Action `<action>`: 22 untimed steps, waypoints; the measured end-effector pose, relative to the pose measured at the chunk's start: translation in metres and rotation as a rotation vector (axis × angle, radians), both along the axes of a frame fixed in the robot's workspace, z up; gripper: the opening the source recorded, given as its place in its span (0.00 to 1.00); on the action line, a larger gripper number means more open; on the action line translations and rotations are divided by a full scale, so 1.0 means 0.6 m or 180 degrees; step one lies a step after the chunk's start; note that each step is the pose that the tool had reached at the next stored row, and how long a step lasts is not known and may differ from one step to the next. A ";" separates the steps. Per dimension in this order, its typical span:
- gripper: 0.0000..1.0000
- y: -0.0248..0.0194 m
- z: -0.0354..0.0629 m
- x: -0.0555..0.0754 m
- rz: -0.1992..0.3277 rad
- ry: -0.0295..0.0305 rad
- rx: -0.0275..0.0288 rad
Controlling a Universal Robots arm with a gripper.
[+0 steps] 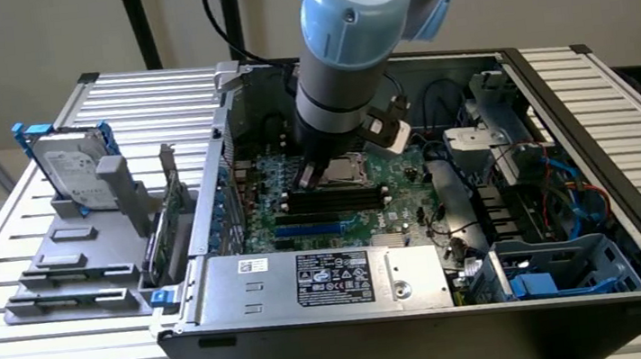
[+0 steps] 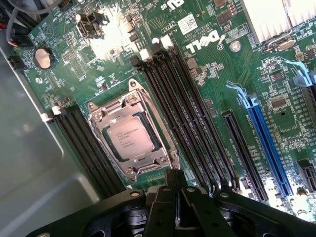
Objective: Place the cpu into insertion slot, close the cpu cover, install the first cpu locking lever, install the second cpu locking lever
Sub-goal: 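Install the second cpu locking lever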
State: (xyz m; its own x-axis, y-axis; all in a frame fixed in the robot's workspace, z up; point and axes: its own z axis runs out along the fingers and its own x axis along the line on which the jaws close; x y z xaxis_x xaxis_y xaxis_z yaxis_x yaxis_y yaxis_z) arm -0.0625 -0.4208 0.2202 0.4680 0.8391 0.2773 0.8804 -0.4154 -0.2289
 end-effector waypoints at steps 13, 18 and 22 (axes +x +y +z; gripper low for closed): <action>0.11 0.0041 -0.032 -0.018 0.0000 -0.0070 -0.0001; 0.11 0.0099 -0.039 -0.023 0.0000 -0.0089 -0.0001; 0.11 0.0154 -0.043 -0.025 0.0000 -0.0100 0.0000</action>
State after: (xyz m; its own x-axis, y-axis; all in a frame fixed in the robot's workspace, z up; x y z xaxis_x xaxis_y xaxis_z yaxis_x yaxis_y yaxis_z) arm -0.0773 -0.4116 0.1943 0.4591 0.8391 0.2919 0.8871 -0.4154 -0.2011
